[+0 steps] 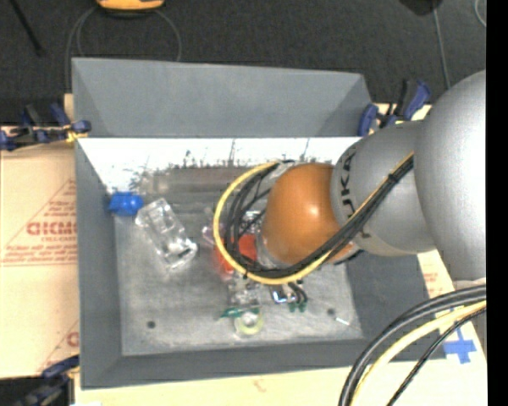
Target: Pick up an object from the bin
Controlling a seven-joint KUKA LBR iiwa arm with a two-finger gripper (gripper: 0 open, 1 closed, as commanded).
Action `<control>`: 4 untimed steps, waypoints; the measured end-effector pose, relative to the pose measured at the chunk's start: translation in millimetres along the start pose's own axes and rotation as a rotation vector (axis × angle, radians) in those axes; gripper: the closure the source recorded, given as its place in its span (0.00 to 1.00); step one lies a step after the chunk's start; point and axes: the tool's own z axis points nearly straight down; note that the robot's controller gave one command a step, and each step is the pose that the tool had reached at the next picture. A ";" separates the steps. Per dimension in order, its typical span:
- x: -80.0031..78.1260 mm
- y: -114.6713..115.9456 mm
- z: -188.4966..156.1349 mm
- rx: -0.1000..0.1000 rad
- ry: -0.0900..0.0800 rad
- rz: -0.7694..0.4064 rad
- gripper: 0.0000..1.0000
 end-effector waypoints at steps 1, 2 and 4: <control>5.8 -0.1 6.6 0.000 0.014 0.000 0.00; -38.8 -4.8 -49.5 0.003 0.013 0.208 0.00; -74.9 -82.3 0.6 0.005 0.006 0.357 1.00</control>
Offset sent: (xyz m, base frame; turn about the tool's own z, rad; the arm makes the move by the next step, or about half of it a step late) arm 0.0000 0.0000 0.0000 0.0000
